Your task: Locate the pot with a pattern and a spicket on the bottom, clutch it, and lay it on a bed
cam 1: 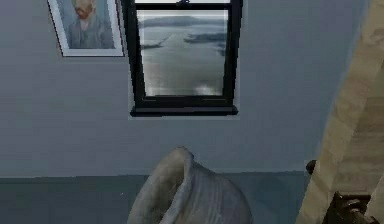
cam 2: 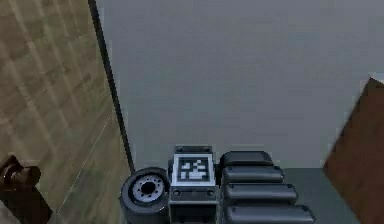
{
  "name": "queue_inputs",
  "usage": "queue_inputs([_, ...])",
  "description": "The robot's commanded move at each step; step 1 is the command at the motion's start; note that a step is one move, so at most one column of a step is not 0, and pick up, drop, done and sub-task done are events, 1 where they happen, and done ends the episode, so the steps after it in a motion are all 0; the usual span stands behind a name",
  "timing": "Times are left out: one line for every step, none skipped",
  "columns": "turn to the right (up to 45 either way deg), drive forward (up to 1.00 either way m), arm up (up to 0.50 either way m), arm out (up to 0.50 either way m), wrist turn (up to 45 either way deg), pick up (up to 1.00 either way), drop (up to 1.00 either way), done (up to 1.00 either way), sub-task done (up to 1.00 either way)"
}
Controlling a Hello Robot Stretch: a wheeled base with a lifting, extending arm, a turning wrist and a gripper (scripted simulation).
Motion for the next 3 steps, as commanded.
queue_inputs([0.0, 0.70, 0.00, 0.00, 0.0, 0.00, 0.00, 0.00, 0.00])
queue_inputs([39.0, 0.00, 0.00, 0.00, 0.0, 0.00, 0.00, 0.00, 0.00])
queue_inputs([0.0, 0.25, 0.00, 0.00, 0.0, 0.00, 0.00, 0.00, 0.00])
